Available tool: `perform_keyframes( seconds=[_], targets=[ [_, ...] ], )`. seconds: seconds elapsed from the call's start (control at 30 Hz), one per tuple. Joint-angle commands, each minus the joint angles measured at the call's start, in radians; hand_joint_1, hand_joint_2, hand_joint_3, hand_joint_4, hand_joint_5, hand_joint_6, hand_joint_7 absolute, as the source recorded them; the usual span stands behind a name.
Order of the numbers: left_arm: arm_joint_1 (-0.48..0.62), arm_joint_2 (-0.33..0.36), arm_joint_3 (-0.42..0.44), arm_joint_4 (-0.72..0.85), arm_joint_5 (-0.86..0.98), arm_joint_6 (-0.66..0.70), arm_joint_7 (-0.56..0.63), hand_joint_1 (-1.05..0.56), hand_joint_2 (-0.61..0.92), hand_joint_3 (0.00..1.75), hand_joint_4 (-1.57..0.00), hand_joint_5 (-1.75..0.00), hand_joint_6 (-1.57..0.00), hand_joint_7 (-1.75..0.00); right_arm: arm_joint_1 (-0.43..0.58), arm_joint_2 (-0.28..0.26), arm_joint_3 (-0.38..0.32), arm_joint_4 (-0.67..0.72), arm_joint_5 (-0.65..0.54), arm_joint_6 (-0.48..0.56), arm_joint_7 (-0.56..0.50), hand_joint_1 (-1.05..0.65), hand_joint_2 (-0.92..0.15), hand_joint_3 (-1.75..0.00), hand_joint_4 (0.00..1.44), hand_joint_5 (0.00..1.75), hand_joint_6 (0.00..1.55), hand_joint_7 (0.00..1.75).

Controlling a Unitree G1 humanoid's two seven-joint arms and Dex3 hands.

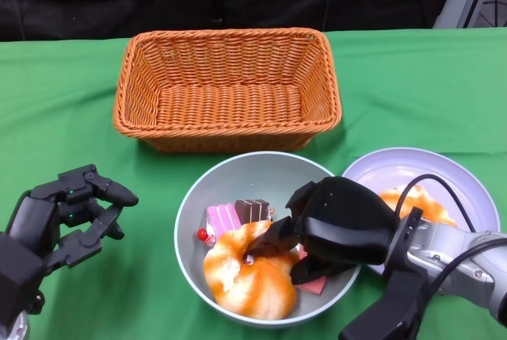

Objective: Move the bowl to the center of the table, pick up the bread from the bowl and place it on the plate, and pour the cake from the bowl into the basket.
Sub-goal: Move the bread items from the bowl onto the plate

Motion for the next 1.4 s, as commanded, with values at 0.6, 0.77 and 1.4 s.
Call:
perform_keyframes(
  seconds=[0.6,0.77,1.4],
  targets=[
    [0.001,0.007,0.004,0.006,-0.004,0.002,0.007,-0.15,0.9,0.45,-0.79,-1.36,-0.81,-1.05,0.016,0.004,-0.076,0.038,0.108,-0.063,-0.103,-0.18,-0.88,0.0,0.73,1.42,1.28,0.06],
    [0.002,0.011,0.001,0.001,0.011,0.002,0.018,-0.16,0.9,0.42,-0.8,-1.36,-0.81,-1.05,0.029,-0.003,-0.143,-0.014,0.176,-0.092,-0.076,-0.16,-0.9,-0.01,0.73,1.34,1.24,0.05],
    [0.003,0.014,0.004,0.005,0.004,-0.004,0.011,-0.16,0.91,0.42,-0.79,-1.38,-0.8,-1.07,0.168,-0.054,-0.3,-0.272,0.333,-0.109,0.151,-0.01,-0.89,-0.02,0.74,1.38,1.26,0.14]
  ],
)
